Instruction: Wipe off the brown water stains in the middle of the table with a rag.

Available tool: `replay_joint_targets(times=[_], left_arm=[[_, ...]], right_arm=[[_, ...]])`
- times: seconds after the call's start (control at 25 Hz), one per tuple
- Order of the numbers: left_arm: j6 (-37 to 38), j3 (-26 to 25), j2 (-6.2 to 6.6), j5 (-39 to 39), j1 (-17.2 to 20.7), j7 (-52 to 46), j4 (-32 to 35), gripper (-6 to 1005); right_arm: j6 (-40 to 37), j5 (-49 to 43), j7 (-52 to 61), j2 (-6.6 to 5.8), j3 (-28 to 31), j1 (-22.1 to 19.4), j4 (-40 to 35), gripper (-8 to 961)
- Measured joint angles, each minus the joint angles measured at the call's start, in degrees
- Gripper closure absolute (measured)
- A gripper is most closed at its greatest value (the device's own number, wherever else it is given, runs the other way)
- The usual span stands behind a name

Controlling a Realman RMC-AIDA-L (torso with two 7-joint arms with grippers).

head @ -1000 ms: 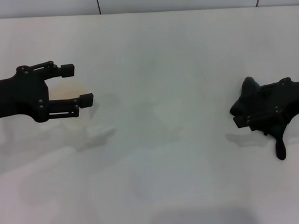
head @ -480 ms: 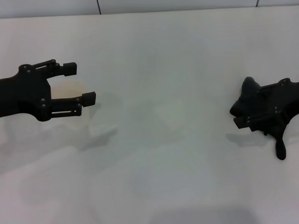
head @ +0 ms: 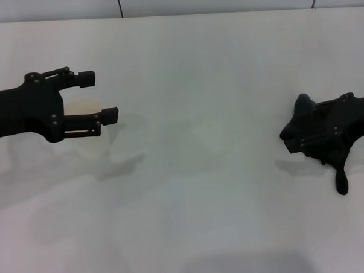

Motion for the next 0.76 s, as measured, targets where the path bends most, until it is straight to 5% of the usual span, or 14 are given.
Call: replay_joint_targets(times=[0.76], left_arm=[[-0.1, 0.1, 0.09, 0.4, -0.3, -0.1, -0.1, 113]], right_arm=[[0.2, 0.0, 0.9, -0.09, -0.2, 1.2, 0.8, 231]])
